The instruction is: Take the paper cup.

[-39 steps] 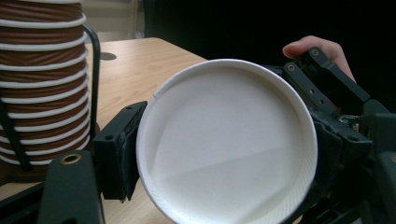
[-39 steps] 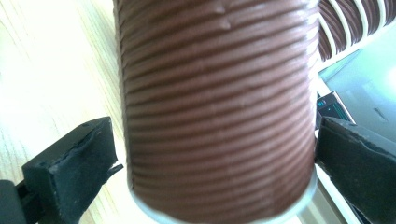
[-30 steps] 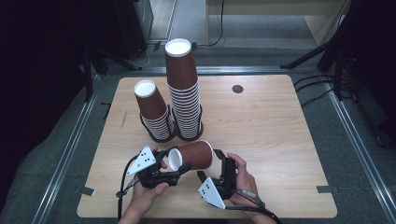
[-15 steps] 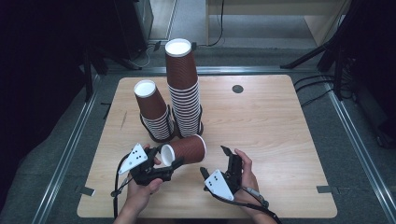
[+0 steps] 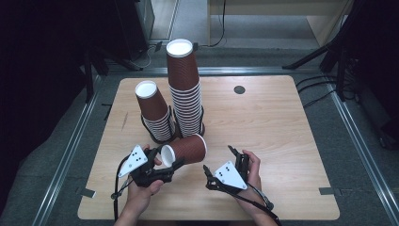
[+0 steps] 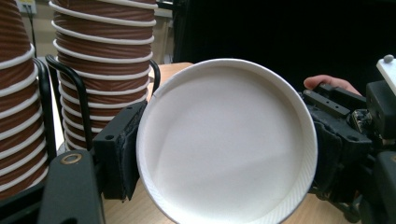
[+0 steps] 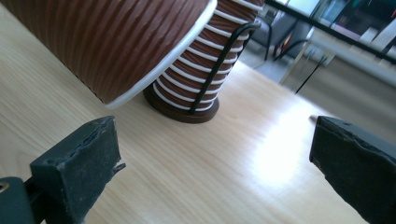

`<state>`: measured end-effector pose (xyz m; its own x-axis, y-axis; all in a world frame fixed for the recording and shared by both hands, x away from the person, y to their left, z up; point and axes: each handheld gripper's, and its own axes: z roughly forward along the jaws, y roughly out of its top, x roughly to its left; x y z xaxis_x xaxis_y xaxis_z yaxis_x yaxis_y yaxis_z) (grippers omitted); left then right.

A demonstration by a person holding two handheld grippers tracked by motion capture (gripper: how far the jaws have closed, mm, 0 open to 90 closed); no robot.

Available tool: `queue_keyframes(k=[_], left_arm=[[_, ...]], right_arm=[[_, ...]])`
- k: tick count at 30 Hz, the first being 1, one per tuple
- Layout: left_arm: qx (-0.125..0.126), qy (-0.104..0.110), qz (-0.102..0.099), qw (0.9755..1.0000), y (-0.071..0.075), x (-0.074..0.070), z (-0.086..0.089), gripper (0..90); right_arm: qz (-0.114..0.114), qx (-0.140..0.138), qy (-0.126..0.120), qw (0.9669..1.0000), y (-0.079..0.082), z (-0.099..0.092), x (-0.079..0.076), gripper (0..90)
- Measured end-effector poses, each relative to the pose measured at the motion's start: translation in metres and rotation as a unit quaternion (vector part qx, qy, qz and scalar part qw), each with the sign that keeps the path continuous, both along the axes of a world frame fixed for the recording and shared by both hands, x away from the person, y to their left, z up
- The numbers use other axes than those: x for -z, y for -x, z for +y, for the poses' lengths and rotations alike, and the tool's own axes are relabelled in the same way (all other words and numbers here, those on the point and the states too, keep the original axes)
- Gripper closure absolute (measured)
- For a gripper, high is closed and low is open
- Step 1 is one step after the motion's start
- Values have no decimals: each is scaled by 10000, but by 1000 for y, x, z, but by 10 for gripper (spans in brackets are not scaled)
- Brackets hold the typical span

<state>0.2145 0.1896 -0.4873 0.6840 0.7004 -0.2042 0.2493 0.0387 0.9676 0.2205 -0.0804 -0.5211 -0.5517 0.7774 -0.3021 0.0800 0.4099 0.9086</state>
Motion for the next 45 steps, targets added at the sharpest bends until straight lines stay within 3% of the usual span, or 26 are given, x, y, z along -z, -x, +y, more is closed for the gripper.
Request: queue_keyframes(k=[3,9,13,18,21,28,29,30,31,32,33,34,35,36,37,38,39,40,45], left_arm=[[-39,21,-26,10000,0,0,1,230],[-74,45,-55,9999,-1,1,2,230],[-82,19,-85,9999,0,1,1,230],[-95,30,-106,9999,0,2,0,230],[-126,50,-127,9998,0,3,0,230],[-173,78,-217,9996,1,5,-2,230],[-165,82,-218,9996,0,5,-3,230],[-174,85,-226,9996,0,5,-3,230],[-174,85,-226,9996,0,5,-3,229],[-179,89,-232,9995,0,6,-3,229],[-183,87,-243,9995,0,6,-3,230],[-183,87,-243,9995,0,6,-3,230],[-188,85,-258,9995,0,6,-3,230],[-185,89,-264,9994,0,6,-3,230],[-186,89,-271,9994,0,6,-4,230],[-186,89,-271,9994,0,6,-4,230],[-187,87,-276,9994,1,6,-4,230],[-186,81,-289,9994,1,6,-4,230],[-186,87,-286,9994,1,6,-5,230]], right_arm=[[274,-1,-361,9990,-2,-2,-2,19],[387,-119,-609,9973,0,-1,-3,19],[838,-249,-1144,9896,1,2,-4,19],[911,-208,-1203,9883,2,3,-6,19],[1232,-150,-1410,9822,-2,2,-6,18],[1356,-18,-1596,9778,-3,1,-3,9],[1464,-78,-1777,9731,-4,1,-3,0],[1516,-103,-1859,9708,-4,1,-3,0],[1572,-118,-1931,9684,-4,1,-3,0],[1572,-118,-1931,9684,-4,1,-3,0],[1740,-175,-2149,9609,-4,0,-4,0],[1740,-175,-2149,9609,-4,0,-4,0],[1865,-216,-2369,9532,-4,0,-4,0],[1937,-227,-2455,9496,-5,-1,-5,0],[2040,-239,-2612,9432,-5,-1,-5,0],[2040,-239,-2612,9432,-5,-1,-5,0],[2105,-245,-2748,9378,-5,-2,-5,0],[2264,-244,-2974,9272,-6,-2,-6,0],[2549,-263,-3407,9045,-5,-1,-8,0]])
